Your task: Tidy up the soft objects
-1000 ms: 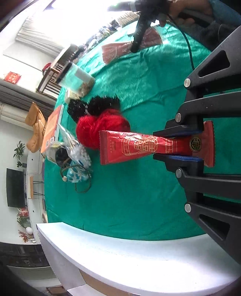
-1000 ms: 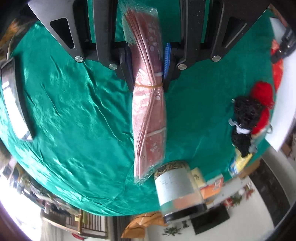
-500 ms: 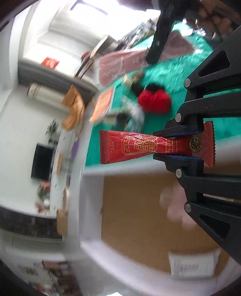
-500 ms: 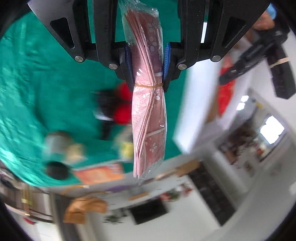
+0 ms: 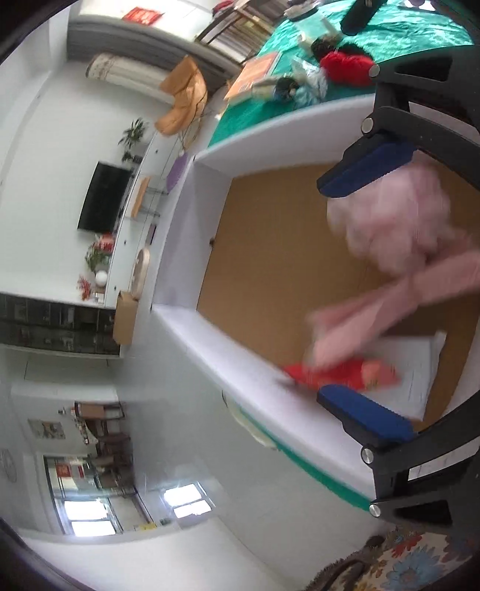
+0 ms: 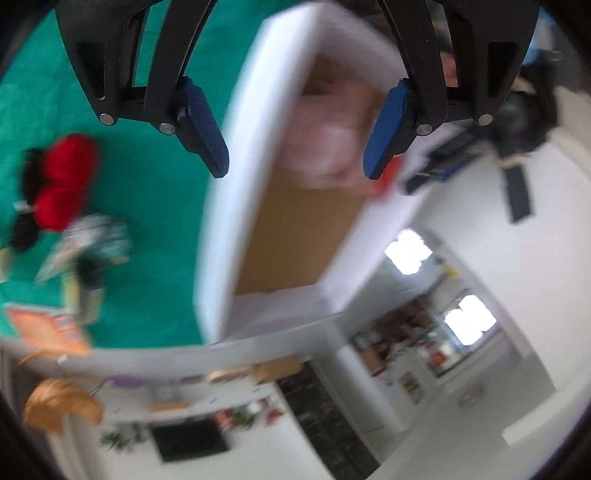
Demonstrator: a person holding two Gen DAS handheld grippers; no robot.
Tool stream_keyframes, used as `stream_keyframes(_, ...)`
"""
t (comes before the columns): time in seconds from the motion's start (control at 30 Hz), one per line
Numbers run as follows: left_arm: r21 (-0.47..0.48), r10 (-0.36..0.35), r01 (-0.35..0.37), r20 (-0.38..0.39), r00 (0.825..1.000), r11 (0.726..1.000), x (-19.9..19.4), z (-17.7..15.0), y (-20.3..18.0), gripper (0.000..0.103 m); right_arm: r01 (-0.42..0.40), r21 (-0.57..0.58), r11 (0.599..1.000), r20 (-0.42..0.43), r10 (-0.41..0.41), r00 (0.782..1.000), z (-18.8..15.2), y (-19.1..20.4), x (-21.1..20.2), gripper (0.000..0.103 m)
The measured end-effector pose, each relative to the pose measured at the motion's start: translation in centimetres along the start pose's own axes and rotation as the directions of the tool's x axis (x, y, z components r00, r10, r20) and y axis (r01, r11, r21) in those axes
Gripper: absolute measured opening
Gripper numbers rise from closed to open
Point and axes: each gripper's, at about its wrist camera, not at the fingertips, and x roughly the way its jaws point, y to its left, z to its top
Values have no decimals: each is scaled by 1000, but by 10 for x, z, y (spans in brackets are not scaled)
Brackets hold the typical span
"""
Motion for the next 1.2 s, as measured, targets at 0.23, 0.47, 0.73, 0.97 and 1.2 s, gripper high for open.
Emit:
stream_keyframes(0.23, 226, -268, 279, -78, 960, 933, -7, -30, -127, 101, 525, 43, 850, 59, -527, 848, -55, -118, -48, 78)
stream_keyframes(0.47, 434, -354, 409, -205, 913, 803, -9, -81, -247, 101, 678, 114, 726, 13, -683, 730, -93, -196, -88, 78)
stream_keyframes(0.73, 446, -214, 323, -279, 936, 835, 59, -113, -269, 101, 679, 178, 713, -15, -688, 726, -98, -221, -87, 78)
stream_keyframes(0.97, 439, -164, 289, -301, 939, 851, 99, -123, -275, 101, 680, 213, 701, -40, -689, 723, -104, -241, -84, 78)
stream_keyframes(1.2, 430, -159, 271, -278, 947, 861, 115, -114, -277, 101, 688, 217, 692, -70, -692, 718, -102, -253, -75, 78)
